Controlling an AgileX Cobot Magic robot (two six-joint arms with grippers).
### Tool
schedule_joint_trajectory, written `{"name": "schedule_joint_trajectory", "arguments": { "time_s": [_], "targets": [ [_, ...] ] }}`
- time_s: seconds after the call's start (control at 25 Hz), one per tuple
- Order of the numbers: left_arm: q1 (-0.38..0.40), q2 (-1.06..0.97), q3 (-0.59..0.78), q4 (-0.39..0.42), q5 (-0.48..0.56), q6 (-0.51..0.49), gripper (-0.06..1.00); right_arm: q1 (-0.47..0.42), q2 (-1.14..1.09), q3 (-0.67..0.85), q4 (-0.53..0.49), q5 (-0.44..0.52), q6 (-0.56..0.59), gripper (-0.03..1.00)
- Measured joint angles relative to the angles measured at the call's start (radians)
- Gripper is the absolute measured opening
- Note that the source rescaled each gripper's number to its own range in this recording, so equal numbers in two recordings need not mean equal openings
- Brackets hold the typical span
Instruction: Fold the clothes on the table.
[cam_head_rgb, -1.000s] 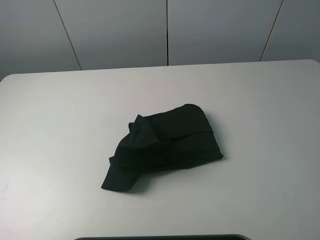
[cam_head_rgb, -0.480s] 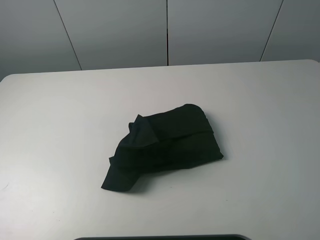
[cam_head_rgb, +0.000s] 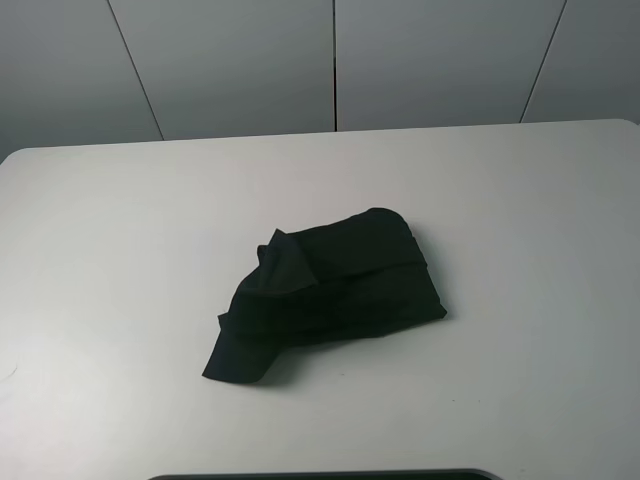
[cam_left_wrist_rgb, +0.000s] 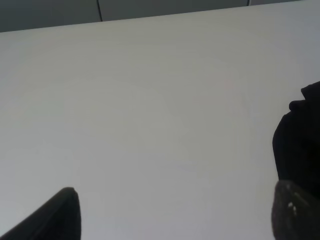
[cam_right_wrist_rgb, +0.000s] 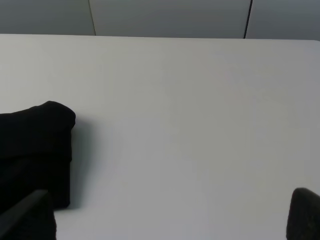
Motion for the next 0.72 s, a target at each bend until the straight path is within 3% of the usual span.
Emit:
{"name": "schedule_joint_trajectory", "arguments": {
  "time_s": [0.72],
  "targets": [
    [0.0,0.0,0.0,0.0,0.0,0.0,0.99,0.0,0.0,0.0,0.0,0.0,0.0,1.0]
  ]
}}
